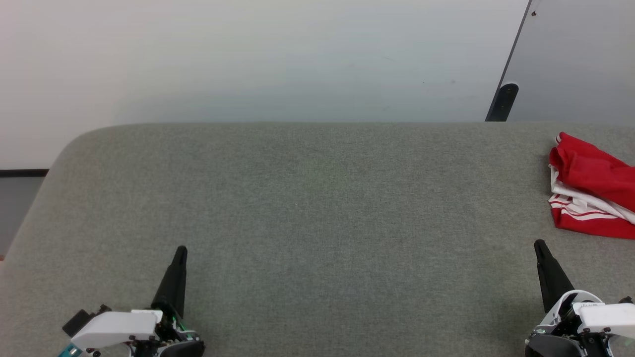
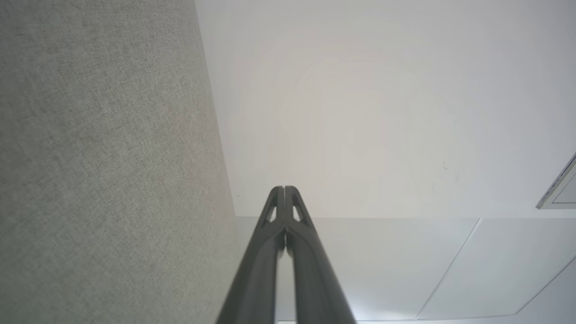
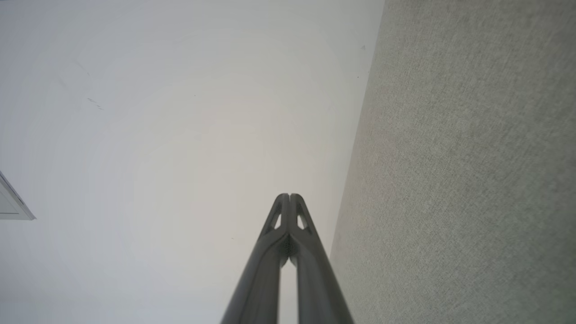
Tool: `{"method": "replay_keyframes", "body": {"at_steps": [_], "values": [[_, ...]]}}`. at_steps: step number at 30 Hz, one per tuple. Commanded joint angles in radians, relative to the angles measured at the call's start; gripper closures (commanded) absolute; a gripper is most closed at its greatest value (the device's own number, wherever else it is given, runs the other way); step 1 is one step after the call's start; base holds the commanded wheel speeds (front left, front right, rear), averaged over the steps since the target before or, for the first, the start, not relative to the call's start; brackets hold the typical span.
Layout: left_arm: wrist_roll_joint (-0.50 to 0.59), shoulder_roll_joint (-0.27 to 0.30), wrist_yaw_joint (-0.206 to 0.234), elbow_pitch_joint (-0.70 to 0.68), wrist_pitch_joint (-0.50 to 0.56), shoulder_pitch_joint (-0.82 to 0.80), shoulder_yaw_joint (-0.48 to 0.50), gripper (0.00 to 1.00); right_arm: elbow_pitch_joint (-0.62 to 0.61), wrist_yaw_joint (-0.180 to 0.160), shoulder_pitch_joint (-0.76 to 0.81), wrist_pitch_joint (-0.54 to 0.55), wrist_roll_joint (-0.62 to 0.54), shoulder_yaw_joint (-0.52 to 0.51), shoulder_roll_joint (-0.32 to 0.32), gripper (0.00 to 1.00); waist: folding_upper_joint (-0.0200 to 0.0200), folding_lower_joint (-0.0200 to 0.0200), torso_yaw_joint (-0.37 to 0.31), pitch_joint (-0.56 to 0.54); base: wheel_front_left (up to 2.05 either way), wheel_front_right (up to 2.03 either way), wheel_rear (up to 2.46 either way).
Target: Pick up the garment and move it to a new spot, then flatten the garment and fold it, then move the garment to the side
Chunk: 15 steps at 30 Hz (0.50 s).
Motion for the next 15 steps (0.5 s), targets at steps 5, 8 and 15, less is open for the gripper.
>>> {"method": "replay_keyframes", "body": {"at_steps": [5, 8, 15], "values": [[-0.003, -0.001, -0.005, 0.0, 0.003, -0.009, 0.002, 1.0, -0.002, -0.001, -0.003, 0.002, 0.004, -0.001, 0.003, 1.0, 0.0, 0.0, 0.0, 0.0, 0.0, 0.0, 0.0], [-0.003, -0.001, -0.005, 0.0, 0.003, -0.009, 0.002, 1.0, -0.002, -0.001, -0.003, 0.002, 0.004, -0.001, 0.003, 1.0, 0.0, 0.0, 0.0, 0.0, 0.0, 0.0, 0.0], [-0.003, -0.001, -0.005, 0.0, 0.003, -0.009, 0.002, 1.0, -0.002, -0.001, -0.003, 0.002, 0.004, -0.001, 0.003, 1.0, 0.0, 0.0, 0.0, 0.0, 0.0, 0.0, 0.0]]}}
